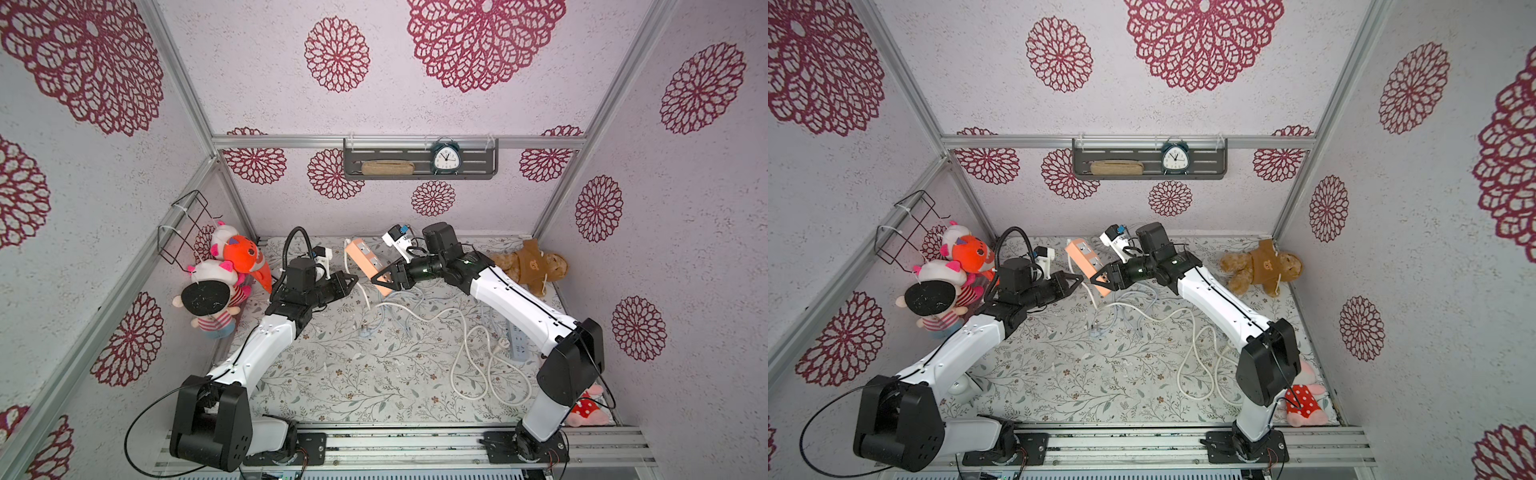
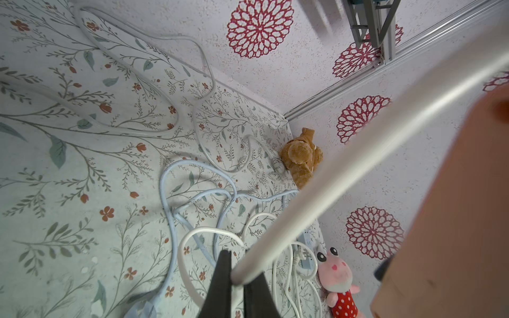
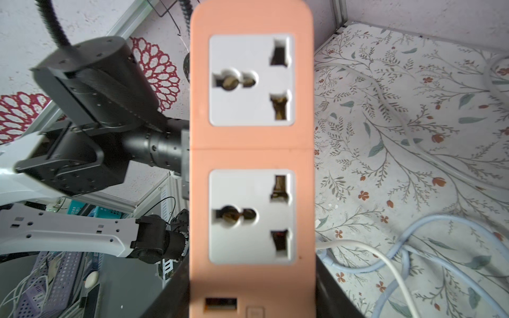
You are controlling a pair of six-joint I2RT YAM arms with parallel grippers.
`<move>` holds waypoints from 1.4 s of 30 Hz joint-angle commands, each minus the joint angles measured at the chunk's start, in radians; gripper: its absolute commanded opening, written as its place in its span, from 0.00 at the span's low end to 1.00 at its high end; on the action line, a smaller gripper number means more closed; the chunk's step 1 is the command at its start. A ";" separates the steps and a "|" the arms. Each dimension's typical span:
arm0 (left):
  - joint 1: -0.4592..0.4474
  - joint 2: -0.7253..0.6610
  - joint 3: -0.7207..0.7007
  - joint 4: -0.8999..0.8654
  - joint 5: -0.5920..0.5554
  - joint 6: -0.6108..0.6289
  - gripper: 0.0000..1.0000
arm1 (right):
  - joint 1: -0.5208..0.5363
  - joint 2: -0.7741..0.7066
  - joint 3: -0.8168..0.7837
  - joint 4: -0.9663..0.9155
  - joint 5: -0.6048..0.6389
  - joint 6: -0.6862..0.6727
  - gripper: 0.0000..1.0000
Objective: Unwrap the cord wrapped around the power strip
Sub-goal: Unwrap the power cord from the power strip.
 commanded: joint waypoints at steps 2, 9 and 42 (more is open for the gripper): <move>-0.003 -0.073 0.058 -0.157 0.042 0.052 0.00 | -0.006 0.045 0.065 -0.084 0.129 -0.105 0.01; 0.022 -0.138 0.114 -0.285 0.052 0.048 0.00 | 0.000 0.094 0.072 -0.214 0.313 -0.279 0.00; 0.200 -0.397 0.068 -0.622 -0.158 -0.032 0.00 | 0.087 0.208 0.070 -0.350 0.455 -0.446 0.00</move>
